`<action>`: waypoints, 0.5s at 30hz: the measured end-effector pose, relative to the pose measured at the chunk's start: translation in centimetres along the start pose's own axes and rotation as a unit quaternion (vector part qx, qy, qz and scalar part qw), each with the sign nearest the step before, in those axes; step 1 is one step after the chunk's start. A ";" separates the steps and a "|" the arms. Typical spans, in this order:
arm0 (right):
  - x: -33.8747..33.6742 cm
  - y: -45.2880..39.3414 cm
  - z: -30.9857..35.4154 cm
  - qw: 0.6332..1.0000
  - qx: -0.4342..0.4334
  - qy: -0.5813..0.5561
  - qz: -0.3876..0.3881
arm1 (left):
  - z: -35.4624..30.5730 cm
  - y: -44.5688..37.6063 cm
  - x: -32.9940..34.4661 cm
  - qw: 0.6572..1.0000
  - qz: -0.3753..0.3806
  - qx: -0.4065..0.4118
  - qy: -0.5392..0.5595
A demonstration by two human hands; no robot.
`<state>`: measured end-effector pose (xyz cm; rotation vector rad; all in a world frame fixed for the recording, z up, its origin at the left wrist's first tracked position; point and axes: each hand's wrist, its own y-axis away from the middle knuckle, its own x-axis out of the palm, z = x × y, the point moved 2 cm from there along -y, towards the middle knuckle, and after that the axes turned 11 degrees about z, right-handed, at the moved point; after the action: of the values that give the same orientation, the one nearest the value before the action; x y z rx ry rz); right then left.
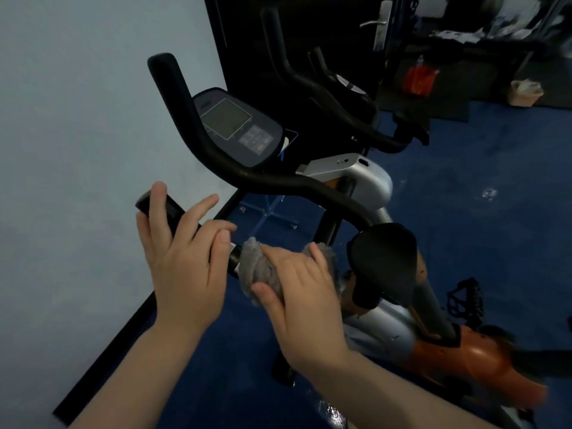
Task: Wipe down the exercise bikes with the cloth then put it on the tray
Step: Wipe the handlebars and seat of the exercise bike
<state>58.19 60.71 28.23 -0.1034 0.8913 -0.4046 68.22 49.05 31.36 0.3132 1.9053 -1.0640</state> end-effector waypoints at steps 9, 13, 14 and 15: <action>2.6 6.9 -0.2 0.987 0.009 0.004 -0.158 | 0.4 6.6 0.9 0.960 0.142 0.047 0.239; 4.8 13.9 -2.0 0.959 0.252 -0.103 -0.084 | 0.6 10.2 3.4 0.919 0.212 0.049 0.329; 5.1 16.2 -2.6 0.934 0.320 -0.141 -0.075 | 0.3 11.3 4.5 0.905 0.251 0.031 0.343; 5.2 18.5 -3.1 0.912 0.372 -0.156 -0.078 | -0.3 12.4 5.8 0.888 0.302 0.011 0.346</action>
<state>64.22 75.97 17.80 0.4570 0.3688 -0.8290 72.10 55.54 19.97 1.3512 2.1581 -0.5707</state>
